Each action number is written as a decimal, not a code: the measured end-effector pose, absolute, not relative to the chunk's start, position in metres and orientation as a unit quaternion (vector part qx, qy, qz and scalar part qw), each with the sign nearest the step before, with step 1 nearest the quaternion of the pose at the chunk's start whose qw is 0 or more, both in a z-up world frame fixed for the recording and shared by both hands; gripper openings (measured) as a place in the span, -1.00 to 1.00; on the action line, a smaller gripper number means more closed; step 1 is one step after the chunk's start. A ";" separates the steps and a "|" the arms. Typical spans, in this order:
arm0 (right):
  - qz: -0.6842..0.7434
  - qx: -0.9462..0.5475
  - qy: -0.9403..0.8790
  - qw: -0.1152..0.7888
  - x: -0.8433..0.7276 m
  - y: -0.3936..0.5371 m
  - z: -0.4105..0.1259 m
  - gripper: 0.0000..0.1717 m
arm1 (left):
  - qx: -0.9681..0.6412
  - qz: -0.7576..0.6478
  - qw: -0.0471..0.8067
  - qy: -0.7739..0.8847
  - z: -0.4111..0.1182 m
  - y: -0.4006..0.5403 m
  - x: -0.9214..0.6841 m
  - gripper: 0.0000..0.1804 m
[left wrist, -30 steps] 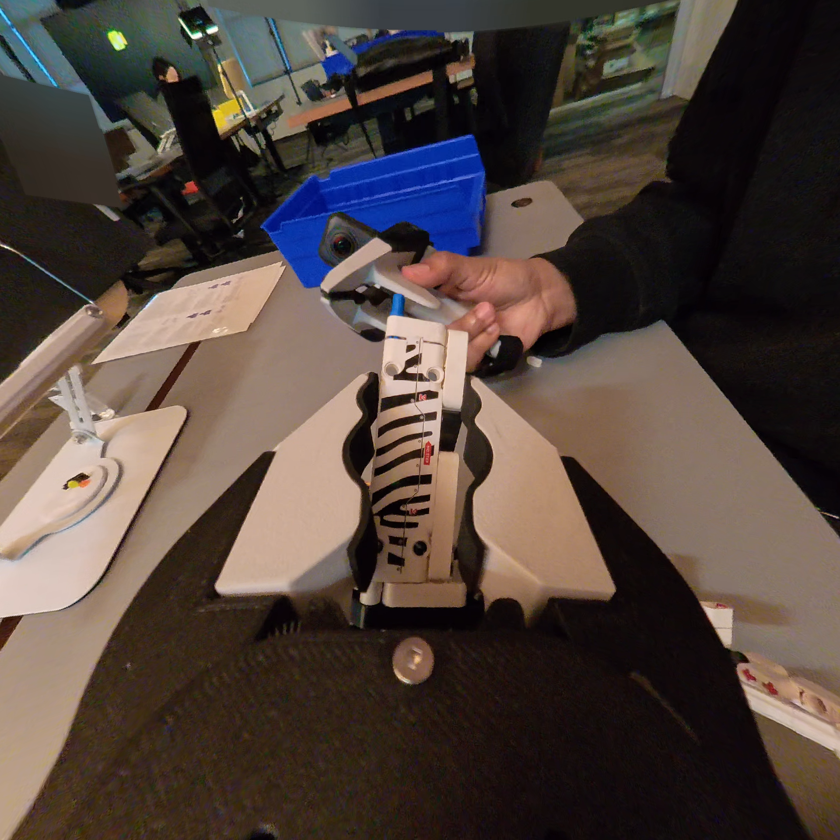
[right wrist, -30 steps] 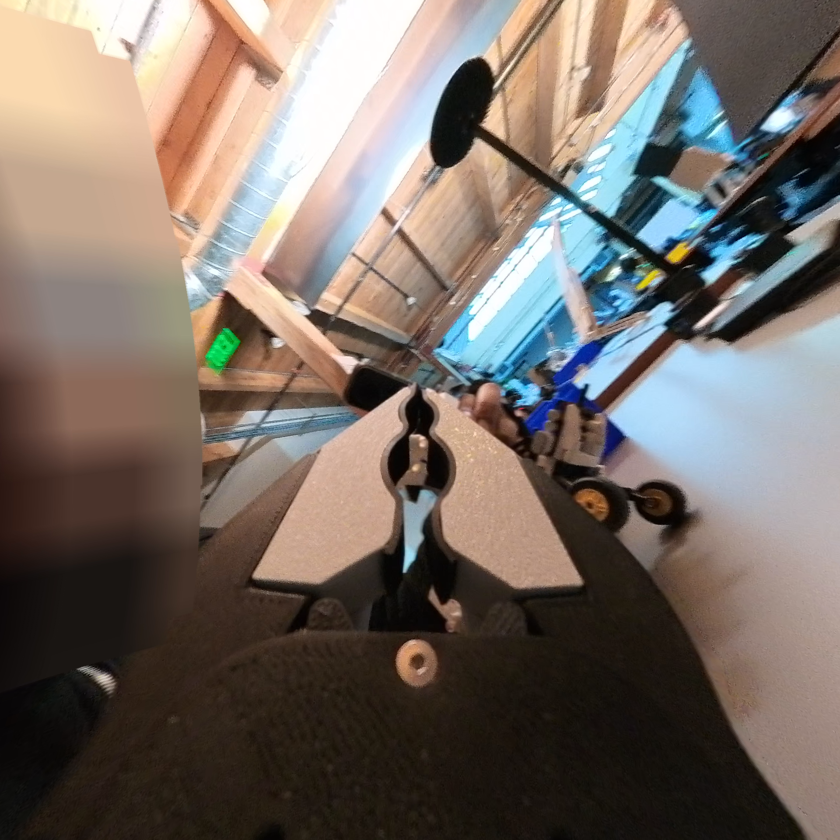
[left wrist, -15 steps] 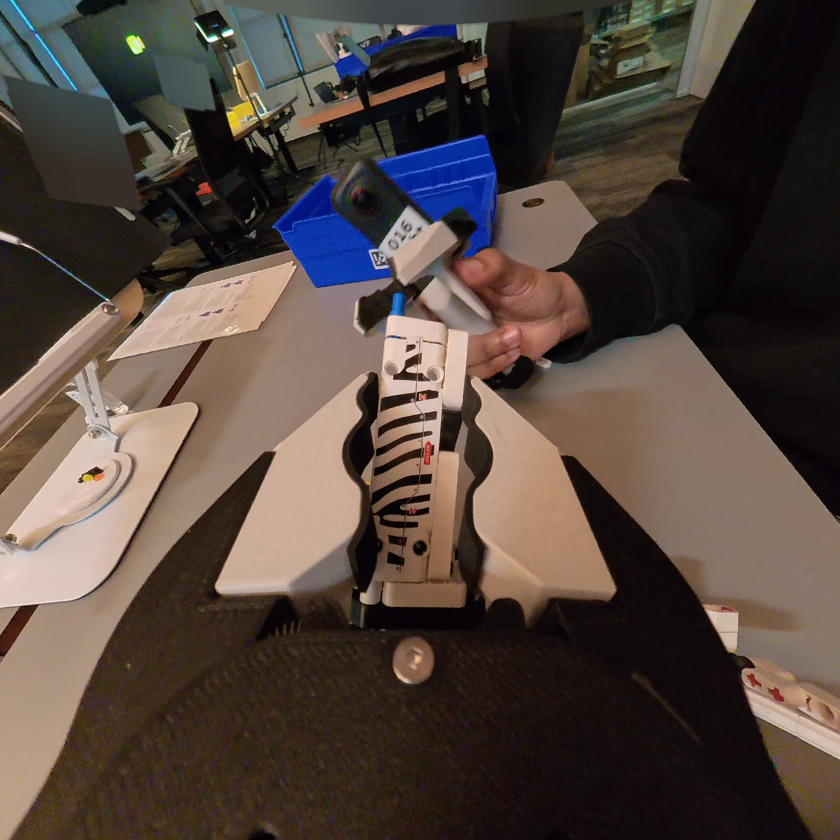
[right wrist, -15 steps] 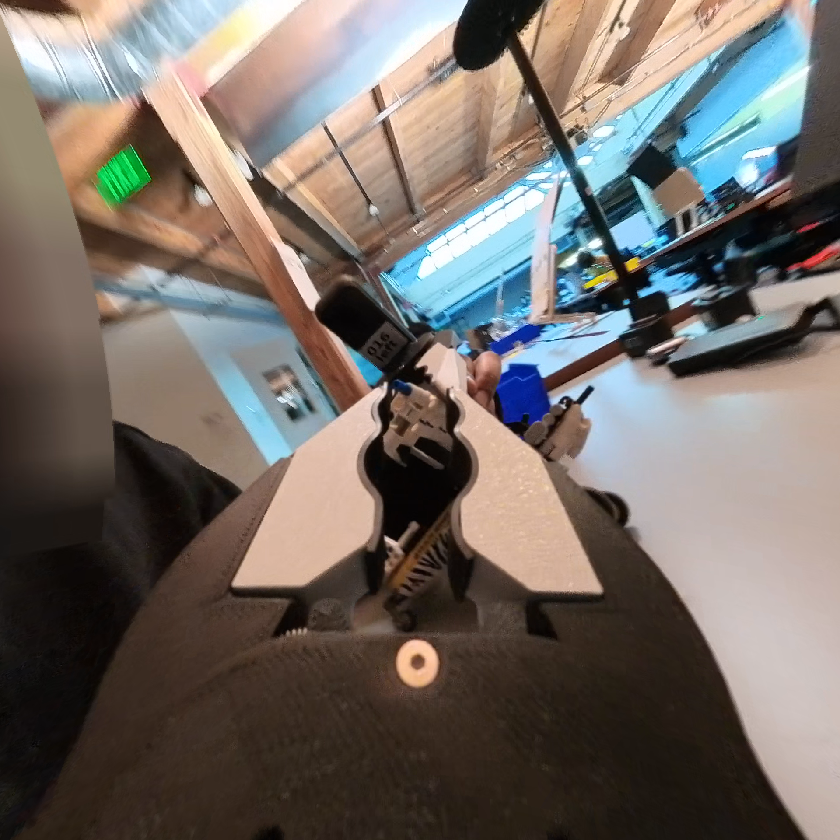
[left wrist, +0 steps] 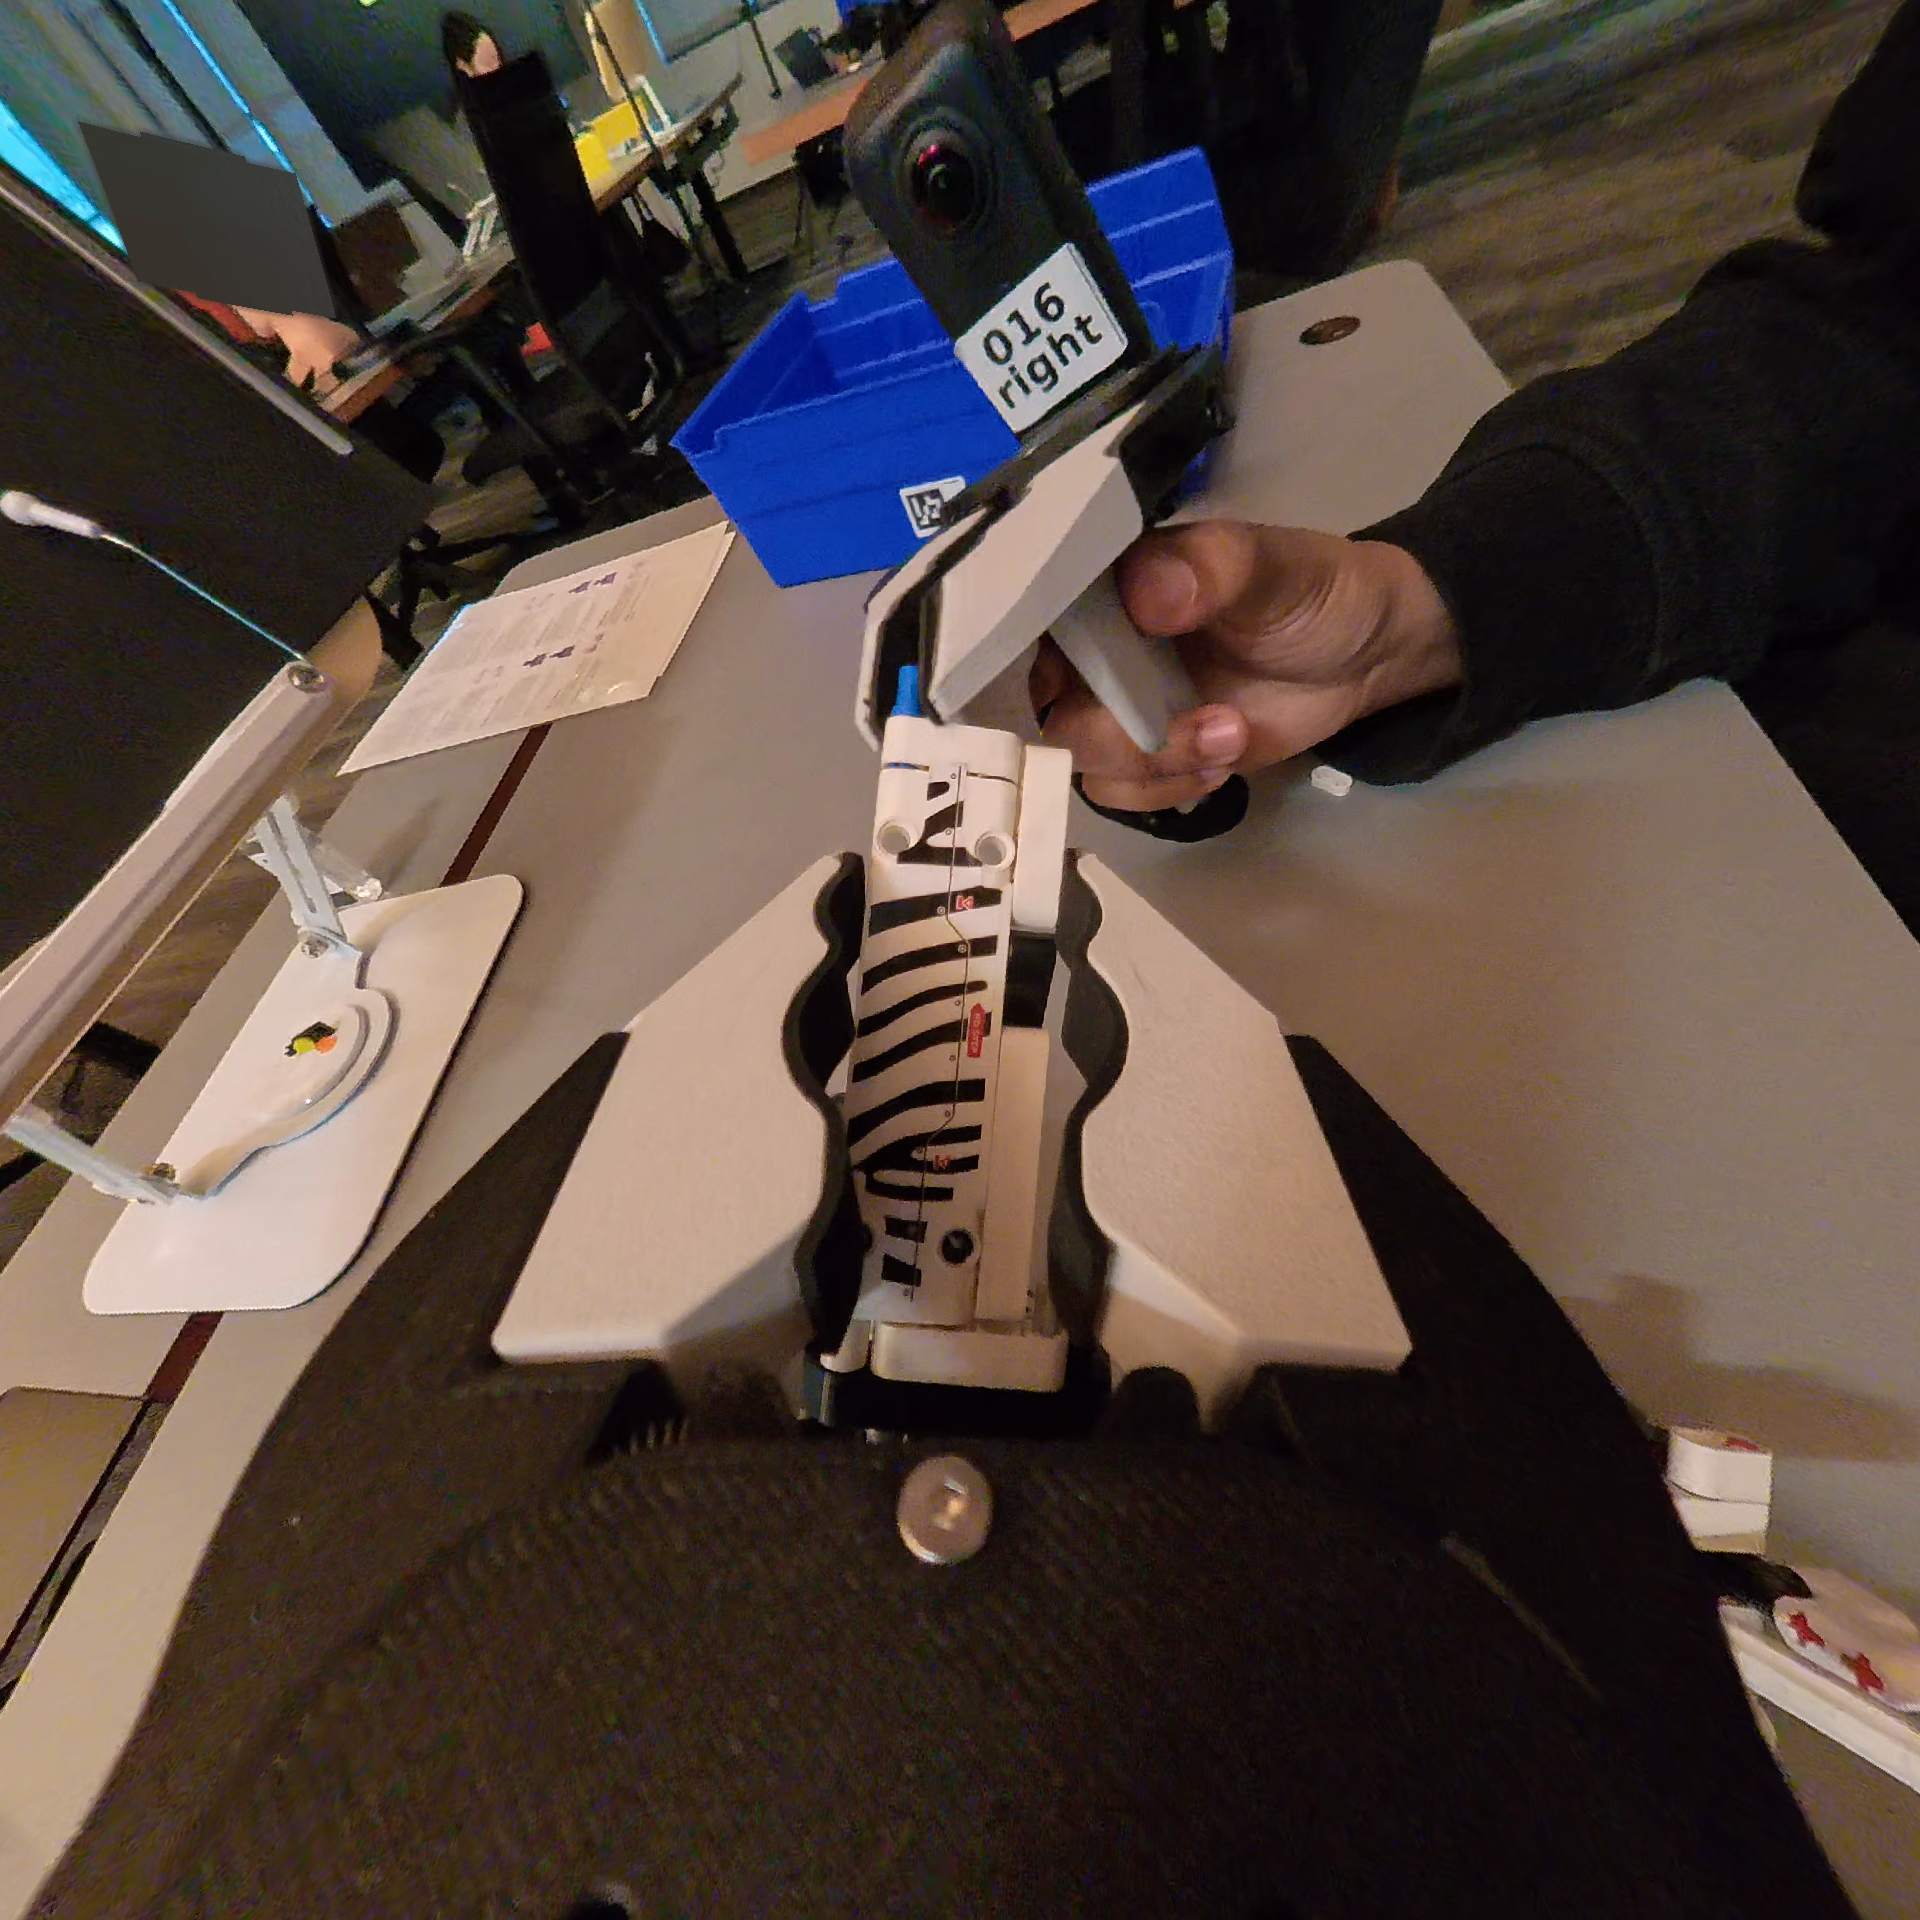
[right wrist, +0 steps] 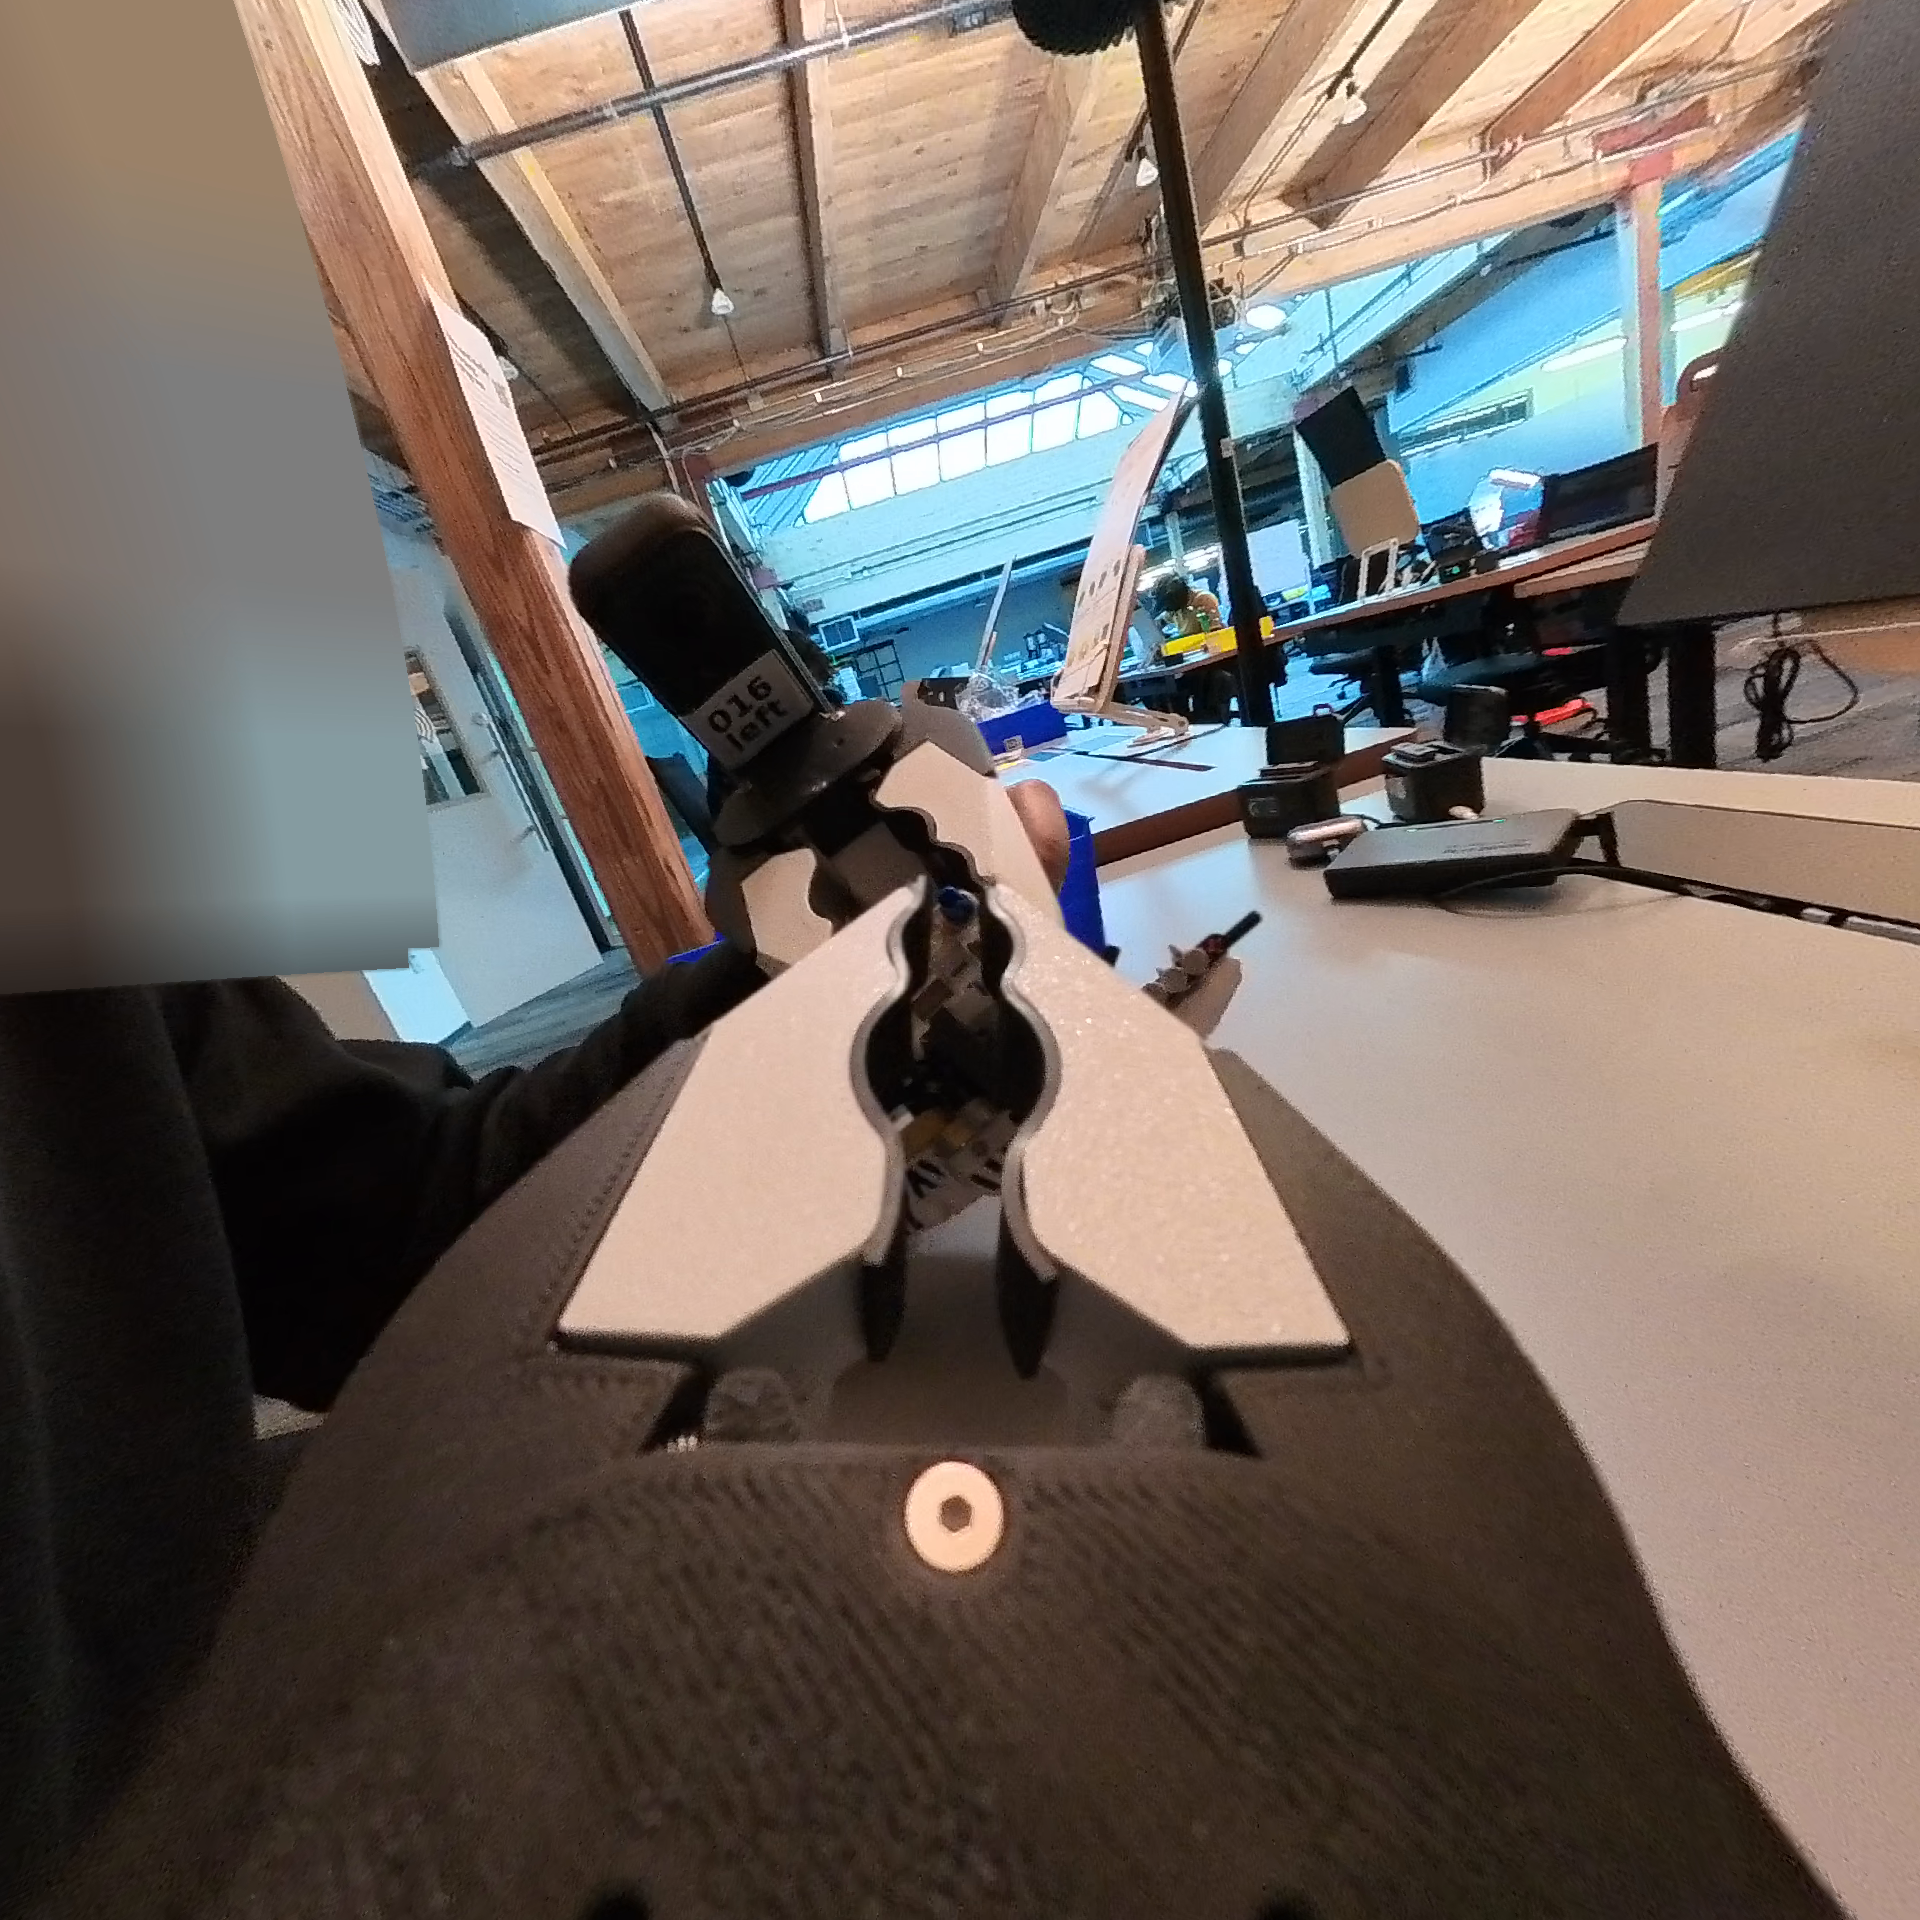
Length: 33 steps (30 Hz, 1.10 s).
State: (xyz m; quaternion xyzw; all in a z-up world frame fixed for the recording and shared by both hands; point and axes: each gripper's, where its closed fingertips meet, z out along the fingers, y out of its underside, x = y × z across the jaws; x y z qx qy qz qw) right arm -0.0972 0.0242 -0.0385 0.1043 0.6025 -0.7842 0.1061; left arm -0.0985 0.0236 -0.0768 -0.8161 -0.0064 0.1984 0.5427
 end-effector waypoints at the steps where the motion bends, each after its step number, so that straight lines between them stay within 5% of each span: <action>1: -0.785 0.105 0.603 0.101 -0.098 0.025 -0.038 -0.96 | -0.817 0.202 0.540 -0.008 -0.077 0.024 -0.099 -0.60; 8: -0.780 0.178 0.591 0.104 -0.130 0.042 -0.047 -0.97 | -0.794 0.298 0.529 -0.020 -0.073 0.019 -0.116 -0.49; 12: -0.760 0.282 0.576 0.101 -0.167 0.062 -0.064 -0.98 | -0.730 0.295 0.611 -0.085 -0.035 -0.004 -0.123 -0.46; 16: -0.738 0.378 0.549 0.103 -0.193 0.077 -0.081 -0.96 | -0.635 0.280 0.678 -0.243 -0.002 -0.060 -0.157 -0.64; 26: -0.698 0.487 0.512 0.114 -0.219 0.097 -0.109 -0.95 | -0.482 0.146 0.688 -0.522 -0.065 -0.161 -0.224 -0.59; 30: -0.712 0.490 0.496 0.081 -0.223 0.108 -0.101 -0.42 | -0.485 0.143 0.676 -0.536 -0.072 -0.164 -0.226 -0.51; 33: -0.736 0.463 0.493 0.008 -0.221 0.120 -0.079 -0.23 | -0.495 0.157 0.653 -0.550 -0.080 -0.169 -0.229 -0.45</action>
